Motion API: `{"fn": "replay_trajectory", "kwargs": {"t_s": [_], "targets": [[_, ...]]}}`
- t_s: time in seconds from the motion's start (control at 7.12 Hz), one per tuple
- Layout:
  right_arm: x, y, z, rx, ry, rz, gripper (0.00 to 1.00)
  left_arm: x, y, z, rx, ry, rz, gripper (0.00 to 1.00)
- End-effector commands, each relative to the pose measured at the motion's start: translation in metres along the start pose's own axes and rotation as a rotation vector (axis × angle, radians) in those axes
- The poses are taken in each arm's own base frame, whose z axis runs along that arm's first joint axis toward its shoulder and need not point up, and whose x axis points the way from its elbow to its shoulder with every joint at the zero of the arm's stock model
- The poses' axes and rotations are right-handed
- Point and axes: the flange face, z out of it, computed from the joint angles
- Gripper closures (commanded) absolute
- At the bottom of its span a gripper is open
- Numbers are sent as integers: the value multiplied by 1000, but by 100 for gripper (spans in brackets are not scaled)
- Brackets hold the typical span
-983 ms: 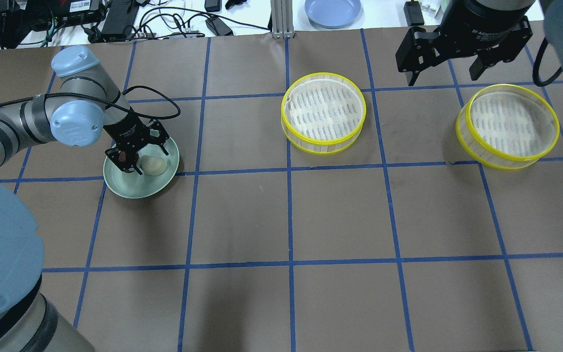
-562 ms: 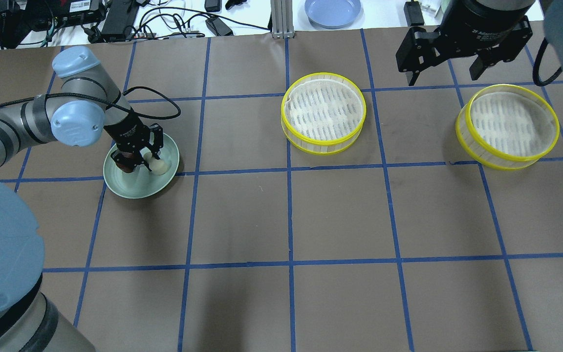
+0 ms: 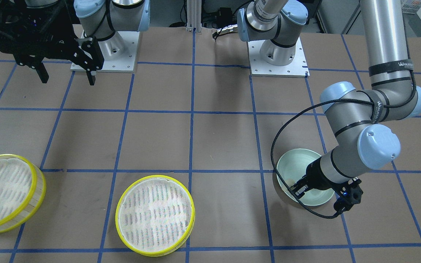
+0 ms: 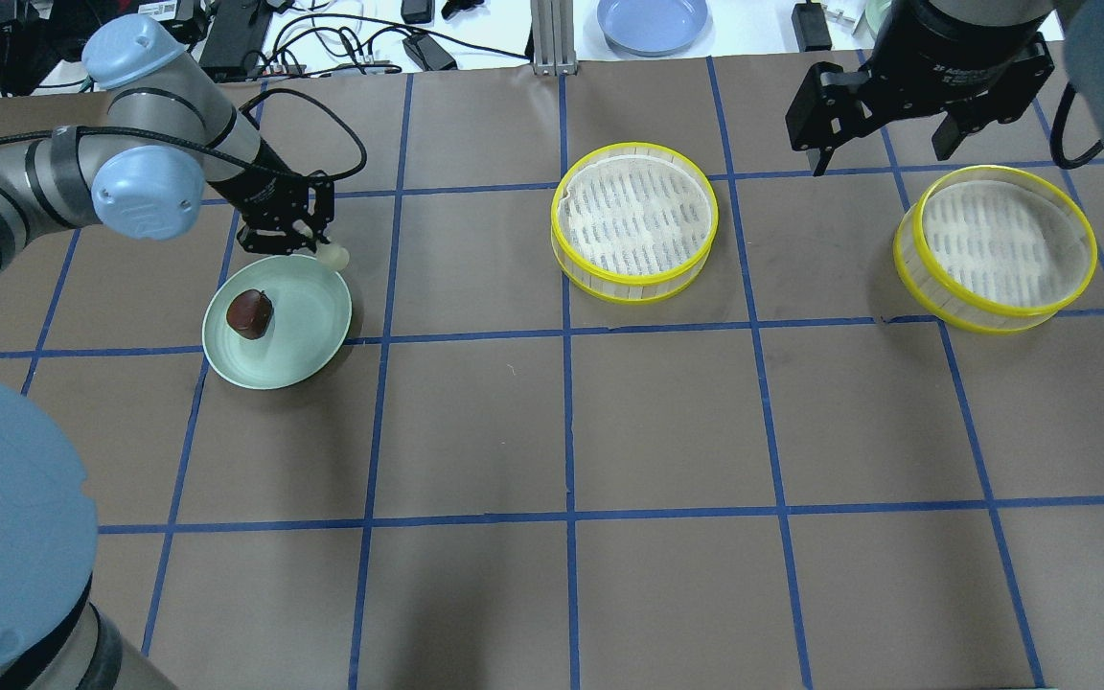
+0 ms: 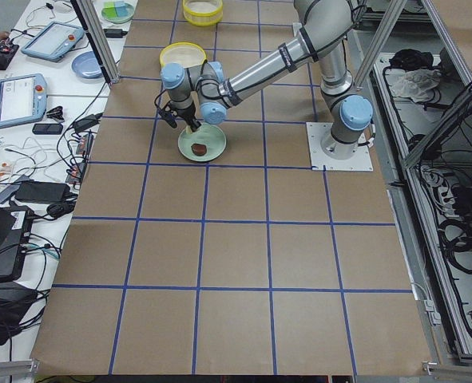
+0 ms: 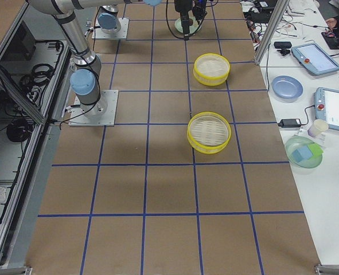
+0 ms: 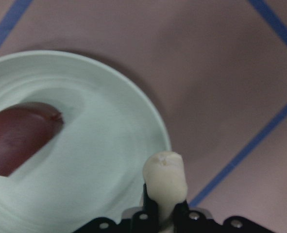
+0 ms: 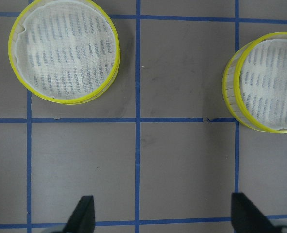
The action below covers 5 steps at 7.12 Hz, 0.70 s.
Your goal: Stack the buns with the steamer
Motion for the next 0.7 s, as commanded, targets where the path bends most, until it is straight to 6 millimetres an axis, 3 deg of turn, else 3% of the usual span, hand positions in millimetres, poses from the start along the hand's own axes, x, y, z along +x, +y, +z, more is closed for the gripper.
{"fn": "replay_trajectory", "kwargs": {"t_s": [0.0,0.14,0.28,0.42,0.56], "targets": [[9,-1,-5,14,13,-10,0,65,40,-12,-7,196,23,100],[20,-5,-4,14,2,-7,0,101,64,-10,18,291,12,100],[46,-11,-7,20,14,-47,0,128,89,-3,16,359,-4,100],[99,-19,-9,25,30,-95,0,148,113,6,-47,414,20,100],[176,-34,21,-28,31,8,0,161,130,26,-78,420,50,100]]}}
